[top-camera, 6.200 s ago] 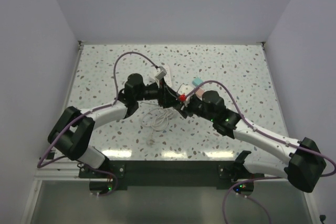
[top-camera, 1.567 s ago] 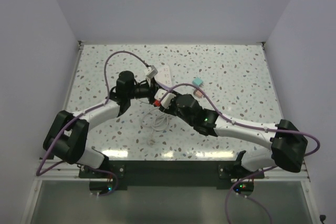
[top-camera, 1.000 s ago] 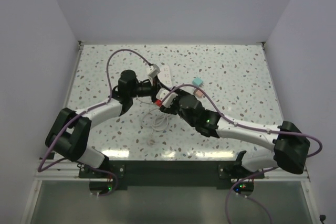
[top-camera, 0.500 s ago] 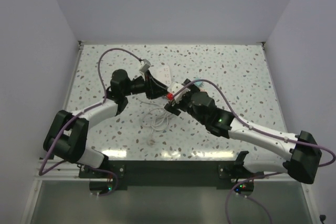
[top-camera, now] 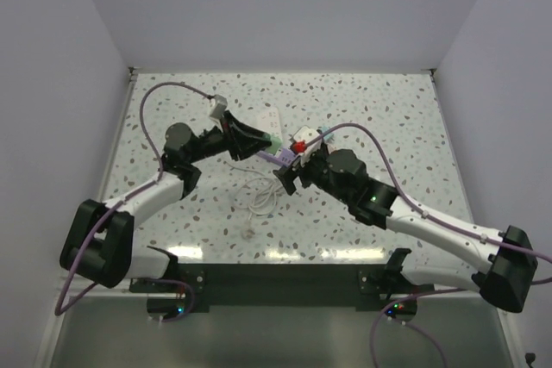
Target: Insert the plug
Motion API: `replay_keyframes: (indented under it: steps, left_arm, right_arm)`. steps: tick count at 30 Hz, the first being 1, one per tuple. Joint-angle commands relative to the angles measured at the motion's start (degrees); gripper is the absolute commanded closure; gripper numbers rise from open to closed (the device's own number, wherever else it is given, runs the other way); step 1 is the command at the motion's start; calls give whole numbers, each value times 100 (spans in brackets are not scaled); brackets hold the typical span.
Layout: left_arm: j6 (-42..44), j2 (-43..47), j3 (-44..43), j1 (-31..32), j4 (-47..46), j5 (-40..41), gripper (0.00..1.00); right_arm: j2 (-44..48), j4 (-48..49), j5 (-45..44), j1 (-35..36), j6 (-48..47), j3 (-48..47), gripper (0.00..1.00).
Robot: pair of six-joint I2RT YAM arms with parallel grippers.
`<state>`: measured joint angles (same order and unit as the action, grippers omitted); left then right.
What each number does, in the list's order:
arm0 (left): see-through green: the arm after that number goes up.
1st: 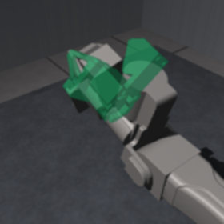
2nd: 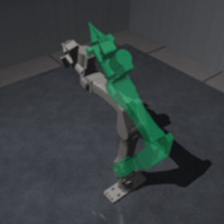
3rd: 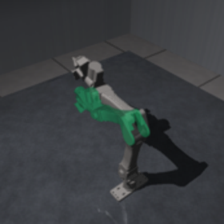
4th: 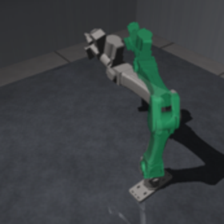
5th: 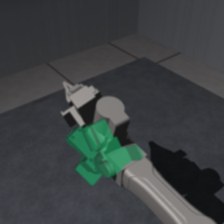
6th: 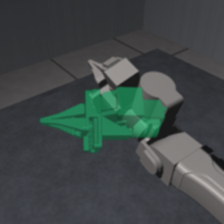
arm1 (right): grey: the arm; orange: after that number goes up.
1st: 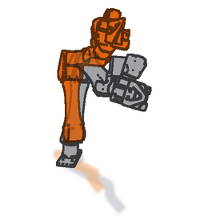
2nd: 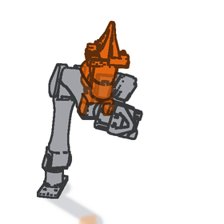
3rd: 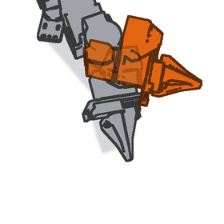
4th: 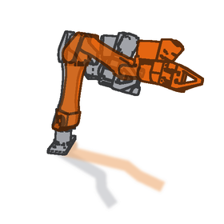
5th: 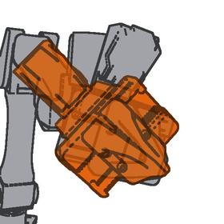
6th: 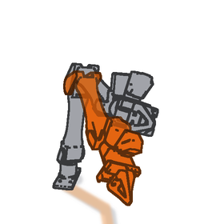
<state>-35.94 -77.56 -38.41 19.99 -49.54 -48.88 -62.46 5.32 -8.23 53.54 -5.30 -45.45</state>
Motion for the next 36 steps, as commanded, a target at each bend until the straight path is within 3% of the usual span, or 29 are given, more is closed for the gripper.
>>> replay_keyframes:
  steps: [1,10,18,24,36]
  left_arm:
    - [-545,399,343,-21,-1207,247,100]
    - [-958,1155,835,-12,-1656,608,100]
    - [-1450,1015,976,-12,-2454,389,100]
    - [-1969,760,1029,-12,-3464,-42,100]
    - [-2242,733,1152,-4,-4231,-280,100]
  right_arm:
    - [172,679,619,-115,845,27,8]
    - [409,1928,1762,-493,1286,484,16]
    - [586,3035,2483,-775,1734,898,21]
    - [156,3641,3020,-1038,2208,766,23]
    - [-759,5117,4004,-1232,3061,616,33]
